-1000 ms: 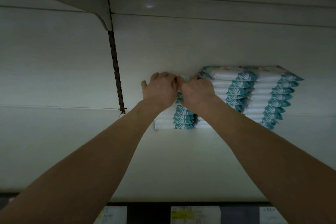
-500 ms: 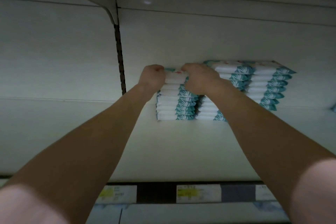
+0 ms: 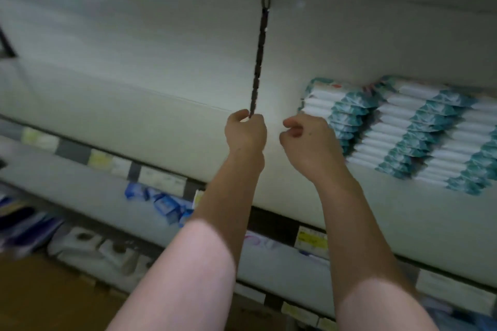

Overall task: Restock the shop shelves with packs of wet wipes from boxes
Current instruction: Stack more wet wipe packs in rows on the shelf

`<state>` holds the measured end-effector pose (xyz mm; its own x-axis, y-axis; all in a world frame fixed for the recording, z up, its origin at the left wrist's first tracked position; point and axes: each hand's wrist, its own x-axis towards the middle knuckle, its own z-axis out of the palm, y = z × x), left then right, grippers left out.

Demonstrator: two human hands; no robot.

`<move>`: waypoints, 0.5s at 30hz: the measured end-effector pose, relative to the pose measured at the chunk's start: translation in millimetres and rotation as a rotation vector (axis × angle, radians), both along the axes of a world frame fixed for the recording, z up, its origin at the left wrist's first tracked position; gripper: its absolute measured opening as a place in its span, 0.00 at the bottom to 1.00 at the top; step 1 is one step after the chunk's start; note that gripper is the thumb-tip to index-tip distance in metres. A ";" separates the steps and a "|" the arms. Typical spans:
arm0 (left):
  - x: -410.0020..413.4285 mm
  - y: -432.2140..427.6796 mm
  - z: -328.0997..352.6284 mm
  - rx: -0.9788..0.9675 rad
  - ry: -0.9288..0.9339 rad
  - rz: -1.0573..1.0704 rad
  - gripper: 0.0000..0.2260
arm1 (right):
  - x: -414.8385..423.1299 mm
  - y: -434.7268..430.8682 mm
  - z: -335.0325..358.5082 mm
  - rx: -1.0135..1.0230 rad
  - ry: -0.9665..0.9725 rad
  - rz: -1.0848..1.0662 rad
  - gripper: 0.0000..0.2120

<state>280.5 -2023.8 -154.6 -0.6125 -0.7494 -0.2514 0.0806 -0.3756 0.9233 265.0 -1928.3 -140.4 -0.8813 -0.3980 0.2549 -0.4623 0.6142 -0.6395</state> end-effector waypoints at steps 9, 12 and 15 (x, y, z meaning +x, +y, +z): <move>91.5 18.8 -40.8 0.177 -0.004 0.366 0.16 | 63.3 10.5 -35.5 0.012 -0.133 0.316 0.14; 131.0 23.2 -55.2 0.204 -0.047 0.516 0.12 | 92.1 8.3 -45.9 0.045 -0.169 0.446 0.11; 181.3 27.4 -67.9 0.196 -0.076 0.669 0.13 | 130.9 0.8 -57.0 0.098 -0.189 0.588 0.12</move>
<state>461.7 -1996.3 -222.6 -0.0112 -0.8960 -0.4440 0.2899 -0.4279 0.8561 395.9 -1927.5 -197.5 -0.5338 -0.8439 0.0536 -0.6251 0.3510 -0.6972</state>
